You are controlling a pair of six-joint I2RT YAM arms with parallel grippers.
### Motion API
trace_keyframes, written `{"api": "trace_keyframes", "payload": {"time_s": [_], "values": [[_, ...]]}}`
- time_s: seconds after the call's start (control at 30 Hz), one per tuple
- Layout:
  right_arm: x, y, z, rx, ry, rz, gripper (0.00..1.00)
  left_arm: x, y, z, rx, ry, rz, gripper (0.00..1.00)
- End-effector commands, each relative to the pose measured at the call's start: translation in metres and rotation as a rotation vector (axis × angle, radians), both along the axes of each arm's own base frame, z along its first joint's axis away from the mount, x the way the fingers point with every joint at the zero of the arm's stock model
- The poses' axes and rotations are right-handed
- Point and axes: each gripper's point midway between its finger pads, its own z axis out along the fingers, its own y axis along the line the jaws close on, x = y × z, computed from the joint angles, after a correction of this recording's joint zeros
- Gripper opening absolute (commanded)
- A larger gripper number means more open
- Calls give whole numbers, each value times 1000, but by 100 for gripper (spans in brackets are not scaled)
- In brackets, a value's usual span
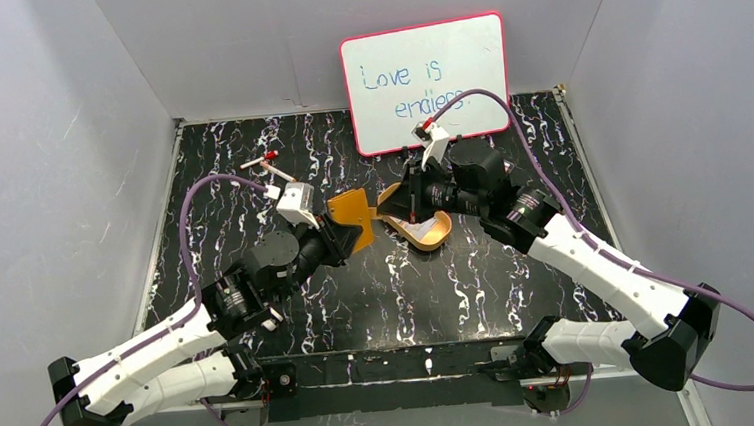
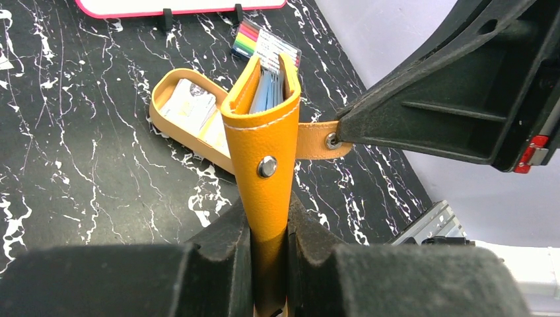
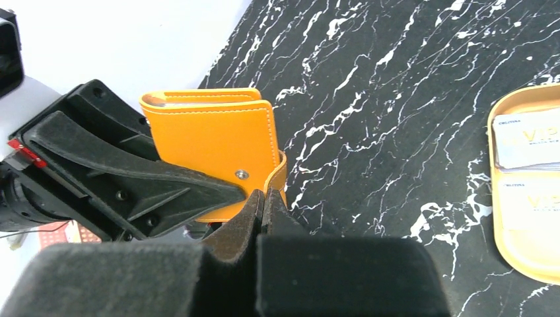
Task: Put the credit cards into the card holder
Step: Close the card holder at the center of the board.
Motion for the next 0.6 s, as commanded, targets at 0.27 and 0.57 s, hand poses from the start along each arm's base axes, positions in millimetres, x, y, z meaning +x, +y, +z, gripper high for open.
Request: {"api": "trace_keyframes", "payload": {"time_s": [0.27, 0.57], "values": [[0, 14, 18, 96, 23, 34, 0, 5, -5, 27, -55, -36, 13, 0], [4, 12, 15, 63, 11, 20, 0, 7, -3, 28, -55, -43, 25, 0]]}}
